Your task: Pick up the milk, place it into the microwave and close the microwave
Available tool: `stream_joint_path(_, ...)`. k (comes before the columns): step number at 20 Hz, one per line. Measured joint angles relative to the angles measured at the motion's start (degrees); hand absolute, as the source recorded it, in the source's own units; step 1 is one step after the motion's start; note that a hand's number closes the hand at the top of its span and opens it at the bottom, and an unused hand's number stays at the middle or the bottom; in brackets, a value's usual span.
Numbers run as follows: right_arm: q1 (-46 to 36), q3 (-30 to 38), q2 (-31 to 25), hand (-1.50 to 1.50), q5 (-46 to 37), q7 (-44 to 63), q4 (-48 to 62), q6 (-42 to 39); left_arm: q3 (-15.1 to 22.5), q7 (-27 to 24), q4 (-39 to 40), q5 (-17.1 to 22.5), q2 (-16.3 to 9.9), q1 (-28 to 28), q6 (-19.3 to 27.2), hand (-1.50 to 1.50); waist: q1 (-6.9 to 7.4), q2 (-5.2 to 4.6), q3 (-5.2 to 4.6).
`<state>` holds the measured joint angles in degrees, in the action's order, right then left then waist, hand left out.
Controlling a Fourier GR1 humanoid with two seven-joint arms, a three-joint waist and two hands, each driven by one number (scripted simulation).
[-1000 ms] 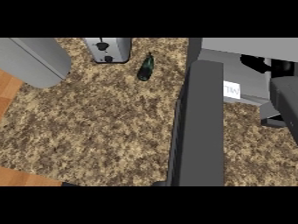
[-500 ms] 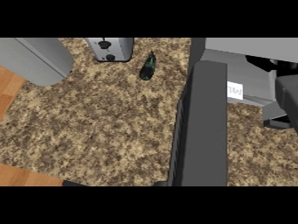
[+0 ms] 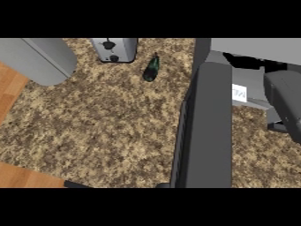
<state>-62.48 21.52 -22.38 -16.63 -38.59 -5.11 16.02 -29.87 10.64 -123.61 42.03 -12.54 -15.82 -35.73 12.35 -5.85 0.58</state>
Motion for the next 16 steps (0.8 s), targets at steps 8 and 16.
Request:
stream_joint_path(8, -4.16, -2.36, 4.58, -1.50, -2.51, 5.28, 1.21, 3.63, 0.94, 0.04, 1.71, -1.38, -0.12, 1.80, -0.09, -1.50, 0.22, 0.36, -0.28)
stream_joint_path(16, -6.55, -3.31, 7.31, -1.50, -4.14, 6.62, 0.93, 7.41, 2.11, 0.49, 3.60, -2.92, -0.18, 2.02, -1.02, -1.50, -1.39, 0.79, -0.29)
